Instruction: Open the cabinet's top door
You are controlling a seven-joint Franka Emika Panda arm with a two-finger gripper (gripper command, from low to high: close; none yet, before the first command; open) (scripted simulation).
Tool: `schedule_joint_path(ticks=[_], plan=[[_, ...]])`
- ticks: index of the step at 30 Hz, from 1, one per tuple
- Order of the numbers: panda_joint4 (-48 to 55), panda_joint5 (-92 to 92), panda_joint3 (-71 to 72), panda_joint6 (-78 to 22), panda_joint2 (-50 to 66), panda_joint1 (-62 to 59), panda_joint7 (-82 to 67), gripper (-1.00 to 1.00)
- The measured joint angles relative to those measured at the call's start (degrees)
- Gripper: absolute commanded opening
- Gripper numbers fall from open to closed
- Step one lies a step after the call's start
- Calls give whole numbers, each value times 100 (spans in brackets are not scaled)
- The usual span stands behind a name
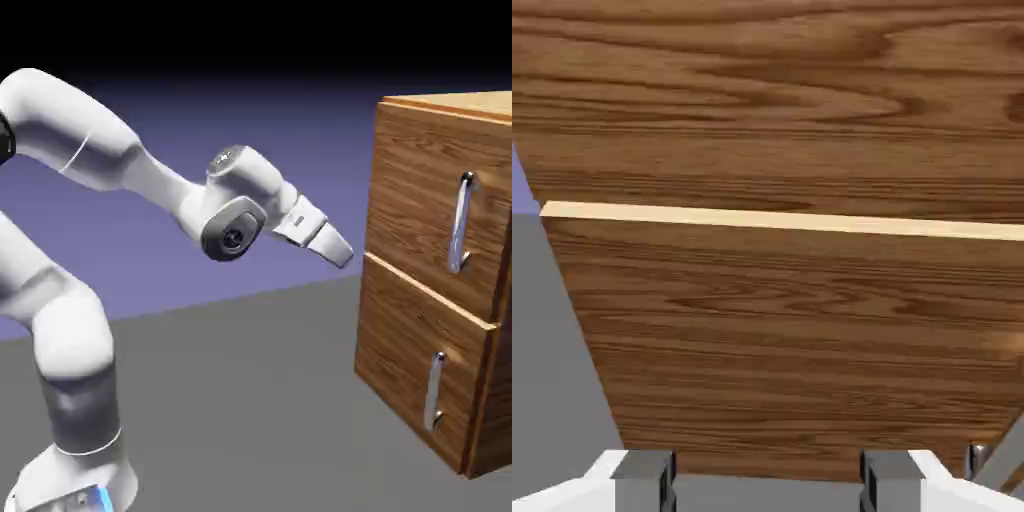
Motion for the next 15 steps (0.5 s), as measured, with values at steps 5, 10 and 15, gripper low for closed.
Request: schedule_joint_path(ticks=[5, 10, 15], plan=[[260, -1246, -554, -32, -242, 475, -541, 0], [521, -2492, -1108, -64, -484, 950, -1082, 0], [781, -3738, -1663, -97, -726, 1425, -1623, 0]])
